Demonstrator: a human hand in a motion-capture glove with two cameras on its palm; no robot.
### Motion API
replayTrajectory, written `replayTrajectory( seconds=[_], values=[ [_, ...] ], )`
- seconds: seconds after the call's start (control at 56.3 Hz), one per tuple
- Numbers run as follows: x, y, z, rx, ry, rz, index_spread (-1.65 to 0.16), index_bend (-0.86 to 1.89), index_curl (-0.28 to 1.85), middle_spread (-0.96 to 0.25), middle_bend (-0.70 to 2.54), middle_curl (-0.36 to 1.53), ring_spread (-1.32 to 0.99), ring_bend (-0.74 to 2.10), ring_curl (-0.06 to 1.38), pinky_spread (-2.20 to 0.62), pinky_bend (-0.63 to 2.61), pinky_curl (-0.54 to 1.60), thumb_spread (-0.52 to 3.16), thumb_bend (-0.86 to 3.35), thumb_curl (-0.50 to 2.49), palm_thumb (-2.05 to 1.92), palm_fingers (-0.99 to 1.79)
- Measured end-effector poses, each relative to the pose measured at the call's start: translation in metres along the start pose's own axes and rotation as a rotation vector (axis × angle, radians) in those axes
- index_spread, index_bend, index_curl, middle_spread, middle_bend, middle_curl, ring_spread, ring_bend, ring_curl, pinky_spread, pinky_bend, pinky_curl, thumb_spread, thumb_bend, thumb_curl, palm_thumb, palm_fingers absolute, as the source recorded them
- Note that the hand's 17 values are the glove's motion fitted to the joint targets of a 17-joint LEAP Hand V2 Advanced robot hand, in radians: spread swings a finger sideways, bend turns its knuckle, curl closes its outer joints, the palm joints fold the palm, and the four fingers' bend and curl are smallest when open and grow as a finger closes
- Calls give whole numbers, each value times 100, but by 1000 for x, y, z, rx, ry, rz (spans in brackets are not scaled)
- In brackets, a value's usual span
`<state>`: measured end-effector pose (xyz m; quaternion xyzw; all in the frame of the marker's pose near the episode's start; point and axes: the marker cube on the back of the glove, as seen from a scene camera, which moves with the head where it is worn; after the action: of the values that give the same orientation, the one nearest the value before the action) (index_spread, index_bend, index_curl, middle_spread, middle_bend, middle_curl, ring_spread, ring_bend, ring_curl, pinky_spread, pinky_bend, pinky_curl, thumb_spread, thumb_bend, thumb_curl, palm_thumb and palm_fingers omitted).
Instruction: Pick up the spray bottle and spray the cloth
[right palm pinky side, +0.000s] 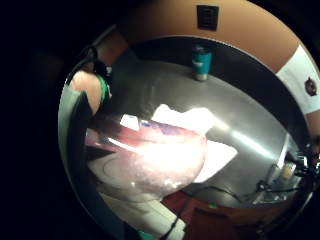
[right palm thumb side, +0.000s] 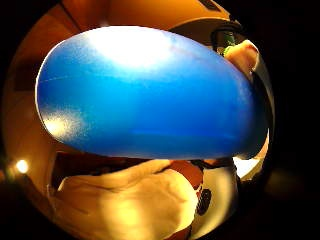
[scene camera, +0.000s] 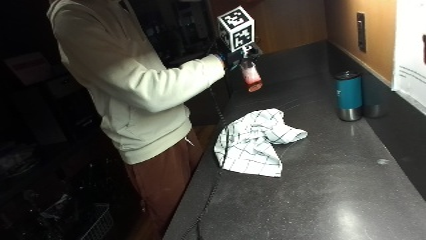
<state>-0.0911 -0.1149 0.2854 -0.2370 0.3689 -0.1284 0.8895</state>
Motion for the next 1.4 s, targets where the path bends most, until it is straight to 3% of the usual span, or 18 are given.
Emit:
replayTrajectory(
  seconds=[0.461, 0.568, 0.799, 0.87, 0.941, 1.136, 1.26, 1.402],
  values=[
    [-57, -68, 100, 281, -658, 90, -27, 16, 38, -15, 31, 49, -21, 47, 42, -9, 20, 38, 70, -3, 50, 102, 116],
    [-49, -64, 133, 192, -641, 100, -27, 16, 38, -14, 31, 49, -21, 46, 42, -9, 20, 38, 70, -3, 50, 102, 116],
    [-56, -88, 189, 249, -709, 153, -27, 16, 38, -14, 31, 49, -21, 46, 42, -8, 19, 38, 71, -3, 49, 102, 115],
    [-37, -101, 207, 330, -582, 208, -27, 16, 38, -14, 31, 49, -21, 46, 42, -8, 19, 38, 71, -3, 49, 102, 114],
    [-42, -90, 215, 250, -661, 186, -26, 15, 38, -13, 30, 49, -20, 46, 42, -8, 19, 38, 71, -3, 49, 102, 114],
    [-7, -119, 253, 431, -515, 340, -25, 15, 38, -12, 29, 49, -20, 45, 42, -8, 20, 38, 71, -3, 48, 102, 114],
    [-5, -116, 264, 378, -558, 348, -25, 15, 38, -12, 29, 49, -20, 45, 42, -7, 20, 39, 71, -3, 48, 102, 114],
    [-26, -87, 275, 113, -680, 262, -25, 15, 38, -11, 29, 50, -19, 44, 42, -7, 19, 39, 72, -3, 47, 102, 114]
  ],
)
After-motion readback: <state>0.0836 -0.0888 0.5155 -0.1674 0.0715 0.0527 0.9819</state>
